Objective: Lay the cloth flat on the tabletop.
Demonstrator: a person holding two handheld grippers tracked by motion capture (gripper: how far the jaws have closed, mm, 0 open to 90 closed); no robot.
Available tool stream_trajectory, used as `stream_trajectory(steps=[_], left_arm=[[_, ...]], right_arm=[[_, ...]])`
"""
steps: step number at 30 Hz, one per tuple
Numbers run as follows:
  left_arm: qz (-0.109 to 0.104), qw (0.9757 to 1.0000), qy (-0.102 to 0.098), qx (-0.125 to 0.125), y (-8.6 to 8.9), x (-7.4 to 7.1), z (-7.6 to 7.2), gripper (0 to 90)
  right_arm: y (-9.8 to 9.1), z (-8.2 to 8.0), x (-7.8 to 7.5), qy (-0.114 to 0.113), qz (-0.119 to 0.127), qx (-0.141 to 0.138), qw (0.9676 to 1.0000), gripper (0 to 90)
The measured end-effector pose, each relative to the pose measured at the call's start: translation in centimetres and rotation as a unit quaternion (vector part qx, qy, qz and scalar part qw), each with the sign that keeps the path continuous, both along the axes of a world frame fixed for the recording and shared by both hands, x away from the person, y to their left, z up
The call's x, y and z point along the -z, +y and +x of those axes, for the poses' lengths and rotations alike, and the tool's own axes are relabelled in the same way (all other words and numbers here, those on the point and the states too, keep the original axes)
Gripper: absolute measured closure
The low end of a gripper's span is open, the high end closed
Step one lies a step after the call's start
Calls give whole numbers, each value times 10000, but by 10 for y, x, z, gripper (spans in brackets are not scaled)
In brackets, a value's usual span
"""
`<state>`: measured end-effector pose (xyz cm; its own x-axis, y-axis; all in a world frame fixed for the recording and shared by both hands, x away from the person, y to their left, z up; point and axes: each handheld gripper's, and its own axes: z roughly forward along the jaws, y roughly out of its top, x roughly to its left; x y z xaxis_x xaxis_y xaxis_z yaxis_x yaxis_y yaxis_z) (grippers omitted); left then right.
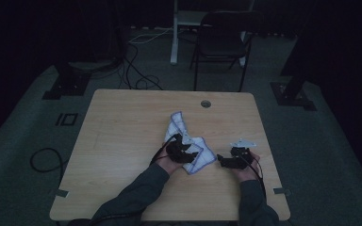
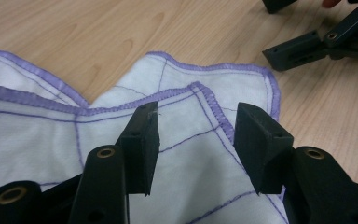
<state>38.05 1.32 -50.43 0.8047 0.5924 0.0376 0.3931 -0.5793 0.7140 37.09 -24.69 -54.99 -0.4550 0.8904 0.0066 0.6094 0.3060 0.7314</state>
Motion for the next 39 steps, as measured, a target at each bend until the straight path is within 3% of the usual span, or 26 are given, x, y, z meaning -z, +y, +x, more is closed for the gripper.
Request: stream_trajectory(steps=[7,23,26,32,39], left_arm=[[152,9998,83,68,-15,8,1,510],[506,9986,138,-112,-33,21,10,519],[581,9981,92,-171,-34,23,11,561],[541,9983,63,-207,-29,20,12,781],[501,9986,-5,-171,-24,16,7,864]], right_arm=[[0,0,0,3,2,2,10000,165],[0,0,0,3,1,1,10000,166],[0,0,0,2,-2,0,10000,166],[0,0,0,0,-1,-1,10000,166],[0,0,0,-1,0,-1,10000,166]])
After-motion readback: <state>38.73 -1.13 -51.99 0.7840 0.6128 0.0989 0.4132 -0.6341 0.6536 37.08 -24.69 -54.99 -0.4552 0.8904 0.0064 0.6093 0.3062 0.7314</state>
